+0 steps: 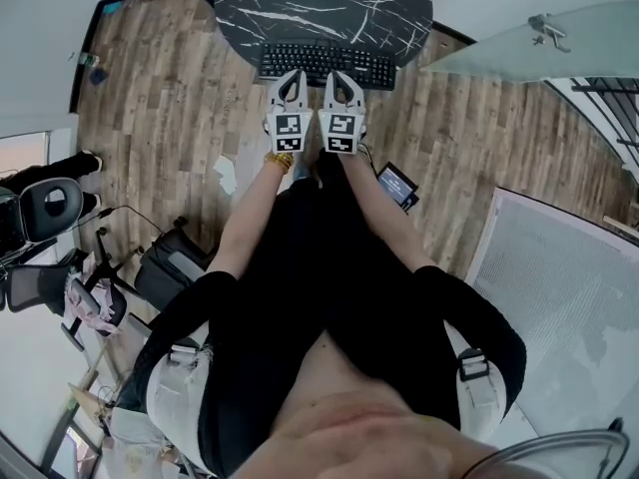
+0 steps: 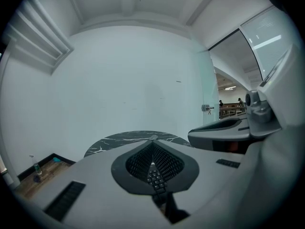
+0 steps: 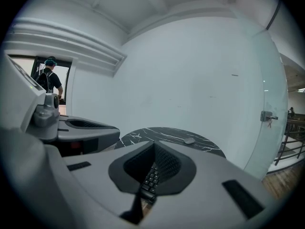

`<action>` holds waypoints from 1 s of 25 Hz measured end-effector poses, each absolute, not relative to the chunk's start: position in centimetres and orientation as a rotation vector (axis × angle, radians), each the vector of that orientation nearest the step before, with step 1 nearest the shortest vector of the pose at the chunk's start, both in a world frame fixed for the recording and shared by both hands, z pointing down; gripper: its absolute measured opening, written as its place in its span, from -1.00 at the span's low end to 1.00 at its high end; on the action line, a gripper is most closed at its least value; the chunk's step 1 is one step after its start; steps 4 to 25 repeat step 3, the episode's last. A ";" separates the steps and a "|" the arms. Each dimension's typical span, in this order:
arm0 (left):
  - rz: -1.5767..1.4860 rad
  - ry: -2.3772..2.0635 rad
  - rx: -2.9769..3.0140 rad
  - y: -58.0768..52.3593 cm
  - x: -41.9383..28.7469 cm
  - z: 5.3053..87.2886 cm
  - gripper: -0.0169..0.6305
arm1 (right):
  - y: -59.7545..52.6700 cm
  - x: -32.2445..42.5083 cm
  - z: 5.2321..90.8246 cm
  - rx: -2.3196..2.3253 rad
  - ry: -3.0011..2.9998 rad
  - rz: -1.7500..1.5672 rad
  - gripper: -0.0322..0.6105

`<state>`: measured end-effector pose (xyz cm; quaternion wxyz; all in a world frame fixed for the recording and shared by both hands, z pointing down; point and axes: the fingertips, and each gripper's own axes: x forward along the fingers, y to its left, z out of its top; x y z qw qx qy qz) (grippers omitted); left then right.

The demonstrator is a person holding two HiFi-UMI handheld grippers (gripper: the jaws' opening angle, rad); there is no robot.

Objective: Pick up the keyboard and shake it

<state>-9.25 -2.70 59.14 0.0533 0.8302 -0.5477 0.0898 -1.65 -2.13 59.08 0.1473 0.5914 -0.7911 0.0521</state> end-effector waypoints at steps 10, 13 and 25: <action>0.265 -1.655 2.519 -1.5 -9.7 59.0 -0.91 | -0.7 -2.2 59.1 1.695 -2.270 0.158 -0.82; 0.265 -1.655 2.519 -1.5 -9.7 59.0 -0.91 | -0.7 -2.2 59.1 1.695 -2.270 0.158 -0.82; 0.265 -1.655 2.519 -1.5 -9.7 59.0 -0.91 | -0.7 -2.2 59.1 1.695 -2.270 0.158 -0.82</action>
